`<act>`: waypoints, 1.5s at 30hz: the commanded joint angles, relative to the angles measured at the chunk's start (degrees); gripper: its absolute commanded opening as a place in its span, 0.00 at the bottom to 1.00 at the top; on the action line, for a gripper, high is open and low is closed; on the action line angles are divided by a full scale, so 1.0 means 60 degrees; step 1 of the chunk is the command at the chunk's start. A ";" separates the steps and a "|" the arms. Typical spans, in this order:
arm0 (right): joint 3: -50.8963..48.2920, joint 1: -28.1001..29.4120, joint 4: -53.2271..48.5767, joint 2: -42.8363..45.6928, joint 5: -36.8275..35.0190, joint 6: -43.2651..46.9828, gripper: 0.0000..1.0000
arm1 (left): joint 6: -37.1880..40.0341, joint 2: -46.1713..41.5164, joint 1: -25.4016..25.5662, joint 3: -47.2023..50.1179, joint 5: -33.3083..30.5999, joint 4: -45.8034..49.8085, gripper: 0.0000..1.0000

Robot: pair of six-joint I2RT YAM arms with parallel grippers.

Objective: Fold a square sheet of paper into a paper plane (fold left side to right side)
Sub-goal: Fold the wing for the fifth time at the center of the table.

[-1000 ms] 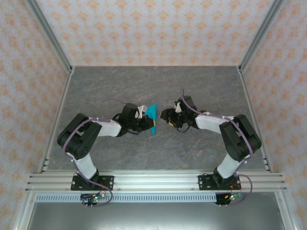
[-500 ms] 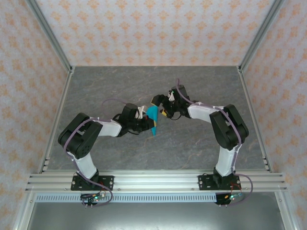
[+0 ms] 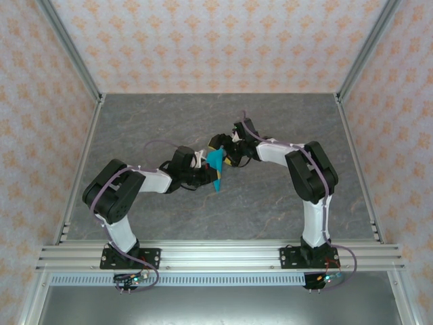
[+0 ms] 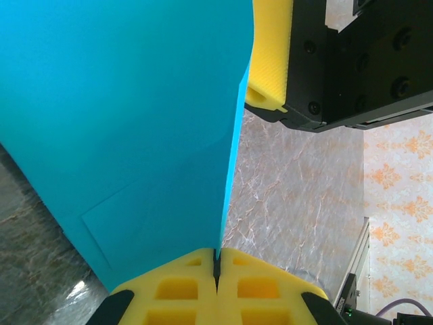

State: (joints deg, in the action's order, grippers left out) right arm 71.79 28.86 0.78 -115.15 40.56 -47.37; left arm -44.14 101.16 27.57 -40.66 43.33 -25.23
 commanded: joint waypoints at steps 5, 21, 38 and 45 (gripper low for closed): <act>0.0432 0.0082 -0.0329 -0.0301 0.0092 0.0102 0.87 | -0.0065 0.0206 -0.0106 -0.0033 0.0198 -0.0344 0.00; 0.1090 0.0203 -0.2541 -0.0868 -0.0632 0.1121 0.88 | 0.0003 0.0114 -0.0169 0.0008 0.0000 0.0049 0.00; 0.1198 0.0243 -0.2826 -0.1008 -0.0642 0.1436 0.89 | 0.0077 0.0383 -0.0406 0.0085 0.0201 0.0152 0.00; 0.1100 0.0258 -0.2470 -0.0768 -0.0548 0.1392 0.88 | 0.0142 0.0600 -0.0408 0.0060 0.0147 0.0235 0.00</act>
State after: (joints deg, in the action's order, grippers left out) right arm 78.96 30.00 -10.85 -118.56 38.57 -39.72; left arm -44.07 104.09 25.61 -39.92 44.58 -24.77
